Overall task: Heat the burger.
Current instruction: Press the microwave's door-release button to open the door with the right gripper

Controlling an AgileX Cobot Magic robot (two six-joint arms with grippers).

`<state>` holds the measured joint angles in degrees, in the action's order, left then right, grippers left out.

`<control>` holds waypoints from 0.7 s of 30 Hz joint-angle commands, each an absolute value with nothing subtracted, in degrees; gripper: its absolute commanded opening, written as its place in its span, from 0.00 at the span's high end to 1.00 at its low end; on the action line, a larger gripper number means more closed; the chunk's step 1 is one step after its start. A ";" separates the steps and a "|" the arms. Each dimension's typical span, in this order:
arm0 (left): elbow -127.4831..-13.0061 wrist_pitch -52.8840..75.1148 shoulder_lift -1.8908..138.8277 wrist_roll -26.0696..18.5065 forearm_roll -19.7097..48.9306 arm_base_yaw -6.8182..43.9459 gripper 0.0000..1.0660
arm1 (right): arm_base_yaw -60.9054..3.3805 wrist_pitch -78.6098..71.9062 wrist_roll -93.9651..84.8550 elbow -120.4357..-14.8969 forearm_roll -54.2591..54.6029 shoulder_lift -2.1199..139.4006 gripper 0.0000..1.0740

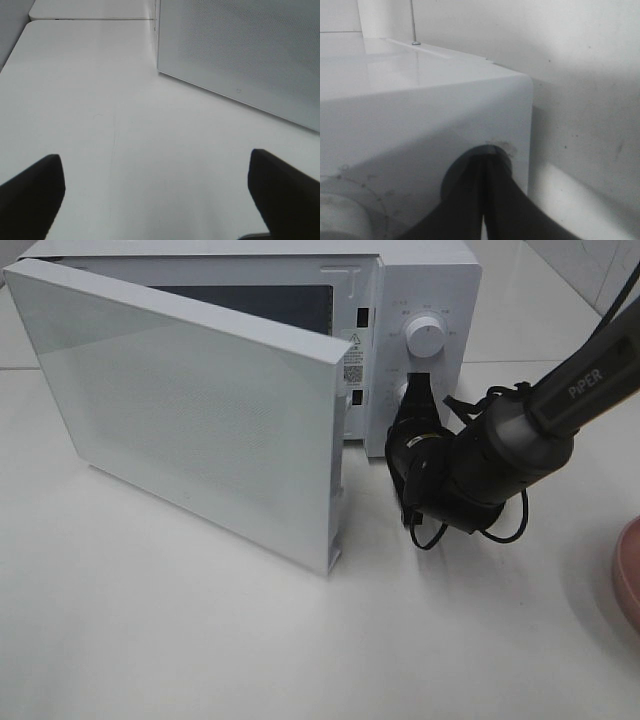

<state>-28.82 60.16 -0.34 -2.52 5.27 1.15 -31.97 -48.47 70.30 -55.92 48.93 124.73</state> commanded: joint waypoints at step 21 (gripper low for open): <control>-28.65 59.36 -1.43 -2.41 5.50 1.43 0.15 | -29.68 -51.17 69.10 -59.47 42.74 122.04 1.00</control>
